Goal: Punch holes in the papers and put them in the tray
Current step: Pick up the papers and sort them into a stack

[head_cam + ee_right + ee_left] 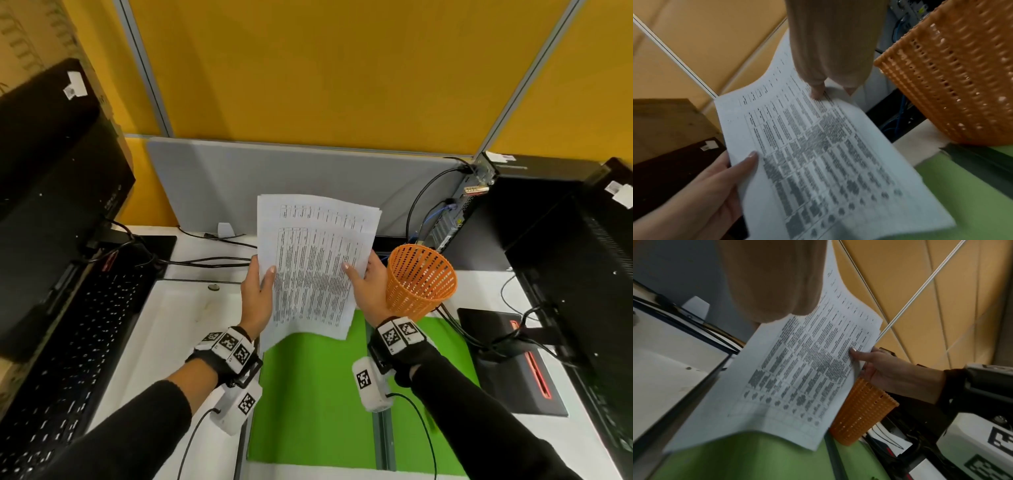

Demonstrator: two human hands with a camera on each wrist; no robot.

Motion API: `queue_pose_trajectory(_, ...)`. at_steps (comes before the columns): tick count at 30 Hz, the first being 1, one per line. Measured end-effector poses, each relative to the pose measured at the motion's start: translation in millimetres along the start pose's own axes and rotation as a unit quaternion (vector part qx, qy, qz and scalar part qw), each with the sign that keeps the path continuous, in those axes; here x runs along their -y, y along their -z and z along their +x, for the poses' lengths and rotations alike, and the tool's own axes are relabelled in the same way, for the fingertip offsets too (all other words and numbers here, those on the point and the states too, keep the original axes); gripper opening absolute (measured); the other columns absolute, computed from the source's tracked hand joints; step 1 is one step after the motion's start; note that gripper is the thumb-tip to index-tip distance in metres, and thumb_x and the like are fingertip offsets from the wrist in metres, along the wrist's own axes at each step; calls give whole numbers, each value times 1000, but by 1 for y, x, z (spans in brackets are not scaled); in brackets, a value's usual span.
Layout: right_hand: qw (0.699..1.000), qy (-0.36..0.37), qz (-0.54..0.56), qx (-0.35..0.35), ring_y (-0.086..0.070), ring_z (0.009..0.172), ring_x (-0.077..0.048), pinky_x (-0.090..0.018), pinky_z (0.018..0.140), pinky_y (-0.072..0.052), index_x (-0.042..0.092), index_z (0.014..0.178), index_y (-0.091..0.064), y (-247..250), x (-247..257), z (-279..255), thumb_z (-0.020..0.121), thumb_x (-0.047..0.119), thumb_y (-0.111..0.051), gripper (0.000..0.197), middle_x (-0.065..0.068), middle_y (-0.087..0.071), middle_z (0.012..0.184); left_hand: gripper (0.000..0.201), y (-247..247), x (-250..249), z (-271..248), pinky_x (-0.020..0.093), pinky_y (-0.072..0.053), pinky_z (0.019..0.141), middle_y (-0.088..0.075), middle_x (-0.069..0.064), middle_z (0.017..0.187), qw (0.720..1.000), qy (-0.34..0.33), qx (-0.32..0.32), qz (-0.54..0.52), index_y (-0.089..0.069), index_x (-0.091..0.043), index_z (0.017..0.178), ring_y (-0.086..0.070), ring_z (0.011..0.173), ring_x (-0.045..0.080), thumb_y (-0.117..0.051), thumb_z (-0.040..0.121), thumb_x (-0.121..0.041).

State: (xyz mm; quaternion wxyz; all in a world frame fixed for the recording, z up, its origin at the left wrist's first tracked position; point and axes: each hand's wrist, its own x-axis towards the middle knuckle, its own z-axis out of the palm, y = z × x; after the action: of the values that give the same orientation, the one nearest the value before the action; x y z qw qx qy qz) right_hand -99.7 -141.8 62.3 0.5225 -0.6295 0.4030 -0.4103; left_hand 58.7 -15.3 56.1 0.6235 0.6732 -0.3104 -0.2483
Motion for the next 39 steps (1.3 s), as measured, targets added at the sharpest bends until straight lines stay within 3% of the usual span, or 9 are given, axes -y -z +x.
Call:
queue_pose_trajectory(7,998,32,21,-52,-61,96,10,-14,83,-54,4,119,-49,1,-21,-24,84,-4,-59,37,-3,-62,111,44,-8,8,-12,37,-42,108,-57,6,133,1000,2,1,-22,-36,-8,138,-56,121,10,-49,97,-10)
queue_pose_trajectory(11,999,17,12,-49,-57,109,-8,-11,86,-50,4,127,-46,5,-36,-31,87,-3,-55,41,-6,-59,120,34,-9,14,-14,36,-45,104,-60,4,125,1000,17,17,-5,-41,-10,132,-60,103,-13,-44,98,-7)
queue_pose_trajectory(14,998,19,13,-53,-54,112,-12,-4,82,-48,2,128,-45,6,-31,-27,89,-2,-52,40,-6,-56,122,36,-10,12,-9,41,-46,103,-60,4,125,999,30,15,-5,-40,-7,135,-61,109,6,-41,99,-10)
queue_pose_trajectory(17,998,25,16,-50,-52,112,-9,-1,80,-45,1,128,-43,7,-30,-23,89,-3,-52,40,-4,-55,122,32,-11,10,-6,33,-47,100,-59,-1,122,999,32,26,-15,-38,-14,130,-60,105,-8,-41,99,-8)
queue_pose_trajectory(22,1000,-23,-12,-14,-45,118,-9,-5,90,-39,10,131,-38,9,-49,-37,88,-6,-52,48,1,-50,124,40,-15,21,-15,36,-39,106,-47,2,129,991,89,91,-26,-24,-5,133,-48,119,17,-42,97,-3)
queue_pose_trajectory(26,999,-27,-8,-16,-44,110,4,11,80,-30,6,134,-34,11,-49,-36,87,-10,-51,53,14,-46,118,35,-14,23,-7,44,-40,108,-46,8,131,988,105,112,-28,-27,-12,123,-48,119,18,-45,96,-1)
queue_pose_trajectory(28,1000,-27,-11,-9,-47,107,10,4,87,-36,14,130,-35,11,-49,-34,85,-10,-53,54,15,-49,117,32,-17,23,-5,47,-38,110,-45,6,130,986,109,124,-27,-28,-15,120,-47,119,17,-46,96,-3)
queue_pose_trajectory(31,998,-60,0,-2,-49,115,-11,-25,101,-40,21,126,-36,9,-53,-32,87,-9,-51,51,1,-51,123,40,-26,22,-8,37,-26,117,-39,-2,132,984,110,140,-20,-28,-8,134,-38,122,10,-43,98,-3)
queue_pose_trajectory(39,998,-58,-7,7,-42,125,-12,-24,105,-32,12,135,-36,22,-48,-24,89,-9,-45,52,2,-46,132,45,-11,24,7,43,-51,95,-65,14,118,983,141,119,-20,-56,-1,123,-65,102,26,-70,81,-3)
